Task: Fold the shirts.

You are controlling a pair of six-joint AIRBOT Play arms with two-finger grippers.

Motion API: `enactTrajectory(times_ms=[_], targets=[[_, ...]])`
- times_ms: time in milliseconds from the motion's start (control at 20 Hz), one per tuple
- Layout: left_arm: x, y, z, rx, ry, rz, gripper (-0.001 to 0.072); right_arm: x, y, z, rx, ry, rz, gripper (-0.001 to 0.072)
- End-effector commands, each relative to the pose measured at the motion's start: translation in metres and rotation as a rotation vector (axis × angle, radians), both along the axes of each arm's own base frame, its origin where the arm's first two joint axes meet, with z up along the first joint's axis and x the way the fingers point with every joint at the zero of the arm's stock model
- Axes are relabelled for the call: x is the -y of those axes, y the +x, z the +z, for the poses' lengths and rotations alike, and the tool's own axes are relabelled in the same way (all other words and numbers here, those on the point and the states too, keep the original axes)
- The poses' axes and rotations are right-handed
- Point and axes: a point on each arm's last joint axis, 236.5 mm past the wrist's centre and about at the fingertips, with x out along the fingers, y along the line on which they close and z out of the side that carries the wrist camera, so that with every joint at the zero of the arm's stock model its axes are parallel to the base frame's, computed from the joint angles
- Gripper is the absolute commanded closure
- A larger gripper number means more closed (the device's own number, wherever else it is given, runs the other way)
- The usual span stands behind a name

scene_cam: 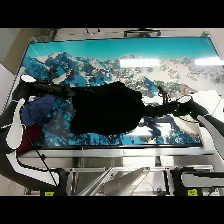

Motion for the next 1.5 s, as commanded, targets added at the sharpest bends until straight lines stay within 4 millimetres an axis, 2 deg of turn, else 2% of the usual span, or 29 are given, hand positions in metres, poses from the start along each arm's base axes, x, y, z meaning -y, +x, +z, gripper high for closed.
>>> enactTrajectory(times_ms=[0,150,250,300,400,500,650,700,750,800,850,900,950,1100,1200,1350,1450], targets=[[-0.004,-0.006,0.000,-0.019,-0.002,-0.013,0.0683,0.020,0.059,0.035,0.164,-0.063,-0.030,0.0692],[-0.001,-0.027,0.003,-0.080,-0.035,-0.071,0.0684,0.055,0.128,0.066,0.260,-0.160,-0.079,0.0693],[0.011,-0.048,0.002,-0.157,-0.086,-0.088,0.0683,0.062,0.165,0.079,0.279,-0.169,-0.072,0.0692],[0.018,-0.061,-0.002,-0.193,-0.102,-0.100,0.0683,0.063,0.178,0.081,0.273,-0.175,-0.057,0.0692],[0.036,-0.099,-0.019,-0.290,-0.119,-0.132,0.0683,0.066,0.191,0.073,0.226,-0.195,-0.030,0.0692],[0.051,-0.137,-0.037,-0.389,-0.130,-0.160,0.0683,0.064,0.190,0.066,0.184,-0.187,-0.006,0.0691],[0.061,-0.168,-0.054,-0.480,-0.139,-0.174,0.0683,0.068,0.190,0.069,0.192,-0.204,-0.002,0.0692],[0.064,-0.175,-0.057,-0.500,-0.142,-0.179,0.0682,0.068,0.187,0.070,0.192,-0.203,0.010,0.0690],[0.065,-0.180,-0.059,-0.514,-0.142,-0.182,0.0683,0.068,0.183,0.070,0.178,-0.199,0.020,0.0576],[0.066,-0.182,-0.060,-0.521,-0.143,-0.181,0.0683,0.067,0.176,0.070,0.156,-0.195,0.041,0.0270],[0.066,-0.182,-0.060,-0.522,-0.144,-0.180,0.0683,0.068,0.166,0.070,0.119,-0.186,0.059,0.0192],[0.065,-0.180,-0.059,-0.515,-0.144,-0.180,0.0683,0.072,0.154,0.071,0.077,-0.176,0.078,0.0306],[0.064,-0.174,-0.056,-0.497,-0.144,-0.178,0.0682,0.076,0.141,0.072,0.037,-0.168,0.106,0.0352],[0.058,-0.148,-0.038,-0.419,-0.140,-0.183,0.0682,0.088,0.094,0.076,-0.128,-0.130,0.185,0.0350],[0.054,-0.129,-0.027,-0.355,-0.128,-0.181,0.0682,0.087,0.063,0.071,-0.229,-0.106,0.197,0.0375],[0.043,-0.102,-0.009,-0.271,-0.120,-0.157,0.0682,0.074,0.019,0.063,-0.281,-0.087,0.191,0.0391],[0.042,-0.082,0.015,-0.210,-0.182,-0.126,0.0681,0.054,-0.004,0.061,-0.253,-0.062,0.156,0.0391]])
